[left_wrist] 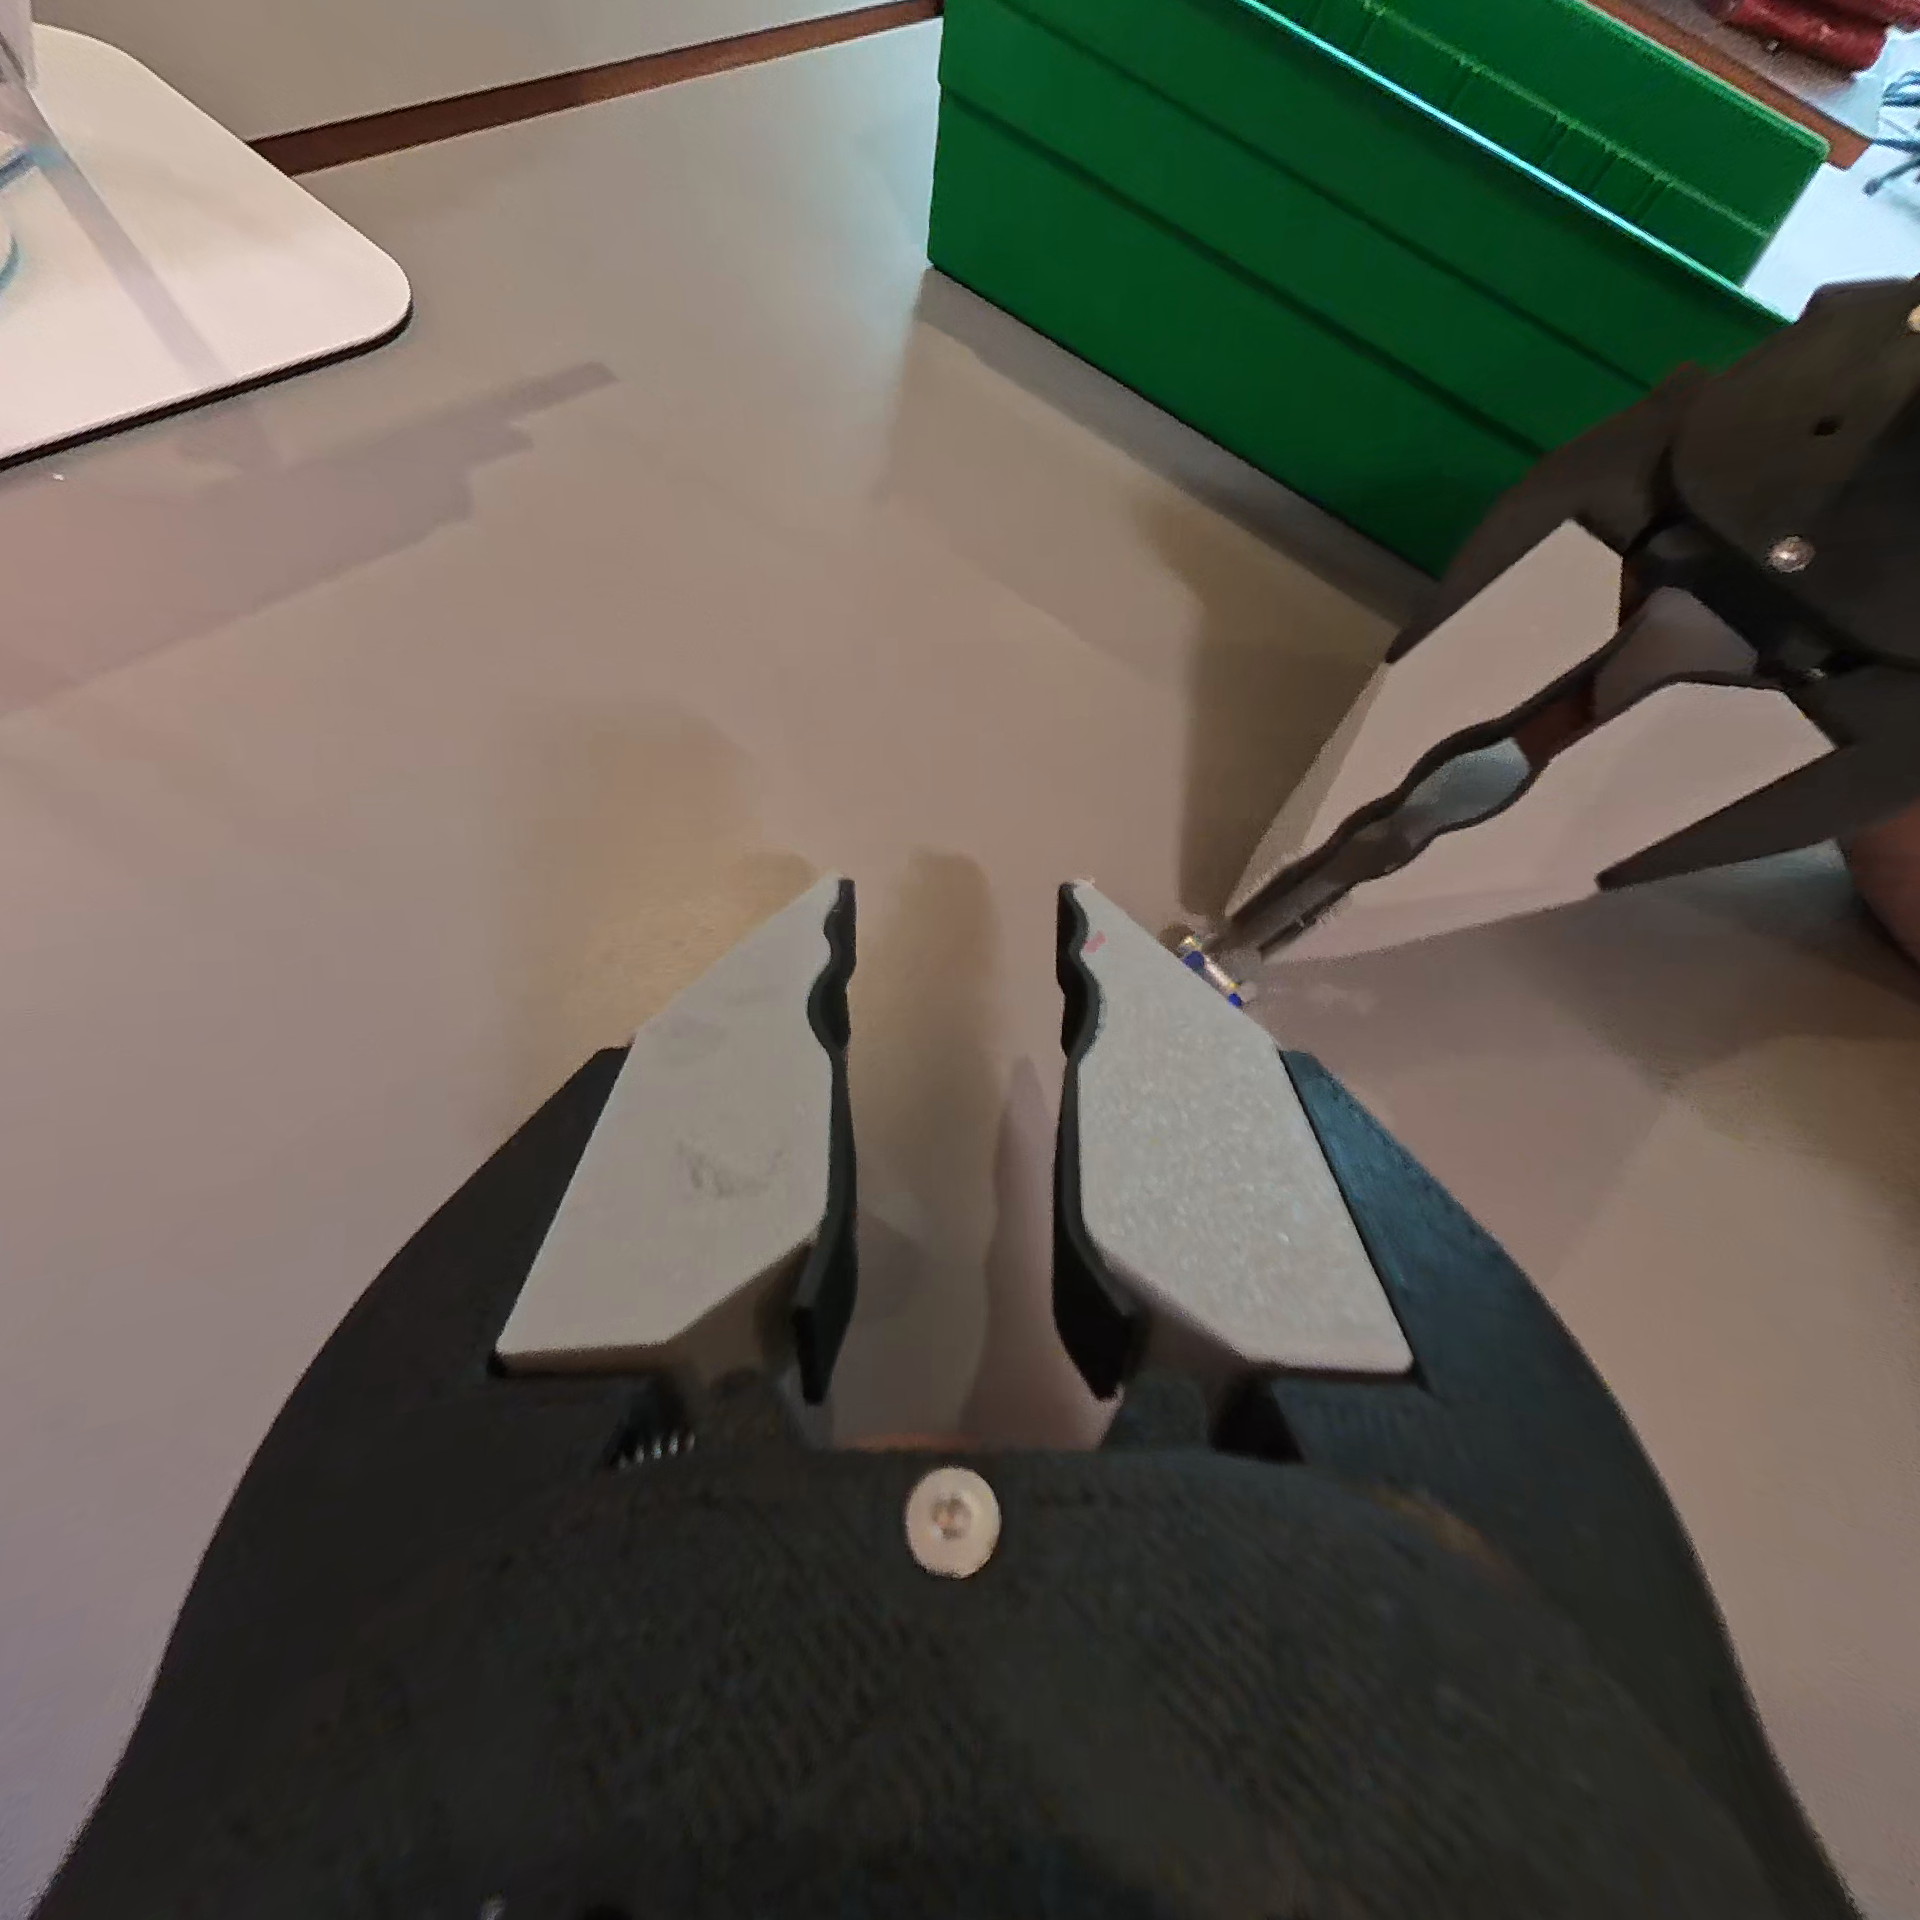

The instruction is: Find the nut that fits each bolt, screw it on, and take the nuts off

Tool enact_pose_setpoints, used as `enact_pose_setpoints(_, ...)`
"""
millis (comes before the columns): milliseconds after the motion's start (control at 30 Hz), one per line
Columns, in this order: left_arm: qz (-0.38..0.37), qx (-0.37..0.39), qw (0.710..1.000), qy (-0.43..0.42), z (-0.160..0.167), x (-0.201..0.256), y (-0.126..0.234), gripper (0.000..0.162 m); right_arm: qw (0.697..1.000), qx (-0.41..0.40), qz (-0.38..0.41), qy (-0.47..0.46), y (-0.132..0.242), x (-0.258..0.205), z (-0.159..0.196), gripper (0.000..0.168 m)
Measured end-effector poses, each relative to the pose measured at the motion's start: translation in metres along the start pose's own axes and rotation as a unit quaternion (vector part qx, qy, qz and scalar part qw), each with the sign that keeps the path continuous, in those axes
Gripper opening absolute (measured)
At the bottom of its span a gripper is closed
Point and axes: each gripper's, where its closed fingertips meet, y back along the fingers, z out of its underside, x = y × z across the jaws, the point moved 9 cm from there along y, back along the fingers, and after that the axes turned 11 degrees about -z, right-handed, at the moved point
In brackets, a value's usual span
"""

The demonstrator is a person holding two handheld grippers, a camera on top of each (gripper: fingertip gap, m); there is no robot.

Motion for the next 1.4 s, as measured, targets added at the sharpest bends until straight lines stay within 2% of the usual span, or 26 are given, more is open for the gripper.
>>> enact_pose_setpoints(133,0.018,-0.022,1.000,-0.011,0.003,0.005,-0.002,0.036,1.000,0.005,0.004,-0.031,0.005,0.007,0.003,0.009)
enact_pose_setpoints(233,0.067,-0.060,0.996,-0.018,0.010,0.013,-0.005,0.035,0.998,0.020,-0.004,-0.062,0.008,0.012,0.004,0.013)
enact_pose_setpoints(533,0.105,-0.117,0.985,-0.068,0.021,0.038,-0.009,0.037,1.000,0.020,0.012,-0.011,0.001,0.008,0.000,0.017)
enact_pose_setpoints(700,0.114,-0.121,0.983,-0.074,0.022,0.041,-0.009,0.037,1.000,0.019,0.005,-0.010,-0.005,0.008,0.000,0.014)
enact_pose_setpoints(800,0.116,-0.121,0.983,-0.073,0.022,0.042,-0.009,0.037,1.000,0.025,-0.008,-0.011,-0.006,0.007,0.000,0.000)
enact_pose_setpoints(1000,0.125,-0.119,0.983,-0.064,0.022,0.044,-0.011,0.036,1.000,0.018,-0.004,-0.007,-0.011,0.005,0.000,0.000)
enact_pose_setpoints(1133,0.143,-0.119,0.980,-0.065,0.023,0.048,-0.011,0.036,0.999,0.011,0.040,-0.034,-0.008,0.014,0.002,0.000)
enact_pose_setpoints(1267,0.154,-0.123,0.978,-0.069,0.024,0.051,-0.011,0.035,0.998,0.026,0.017,-0.049,0.000,0.015,0.002,0.000)
enact_pose_setpoints(1400,0.162,-0.127,0.977,-0.064,0.024,0.050,-0.010,0.033,0.997,0.029,-0.055,-0.044,0.008,0.004,0.002,0.000)
